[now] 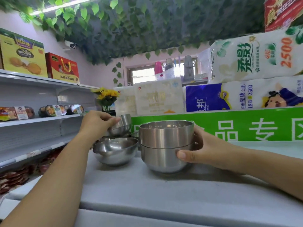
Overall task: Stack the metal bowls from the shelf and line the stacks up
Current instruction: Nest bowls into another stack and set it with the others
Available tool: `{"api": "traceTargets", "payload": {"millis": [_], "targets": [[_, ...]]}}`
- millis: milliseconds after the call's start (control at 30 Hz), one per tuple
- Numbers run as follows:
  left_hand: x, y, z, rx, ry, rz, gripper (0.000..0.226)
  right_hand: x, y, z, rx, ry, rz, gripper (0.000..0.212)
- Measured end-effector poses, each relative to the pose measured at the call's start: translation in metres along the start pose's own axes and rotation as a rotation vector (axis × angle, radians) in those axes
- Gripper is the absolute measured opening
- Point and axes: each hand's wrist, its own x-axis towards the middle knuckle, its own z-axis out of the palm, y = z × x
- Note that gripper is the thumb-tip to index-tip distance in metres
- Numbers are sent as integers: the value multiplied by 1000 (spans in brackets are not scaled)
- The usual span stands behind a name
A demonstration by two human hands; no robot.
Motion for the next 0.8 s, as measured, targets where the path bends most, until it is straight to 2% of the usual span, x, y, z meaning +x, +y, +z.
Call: {"api": "traceTargets", "payload": {"millis": [267,400,533,667,800], "targets": [[-25,37,5,-259,181,199,7,0,-1,3,36,-23,-4,104],[-39,52,13,-400,211,286,12,-2,-2,4,45,-49,-3,98],[-52,63,12,-630,110,338,23,-4,-6,3,29,-74,14,102],[-61,70,19,-637,-51,436,8,-4,-5,4,73,-73,40,79],[-63,69,23,-668,-178,463,11,-4,-2,3,77,-38,53,83]]}}
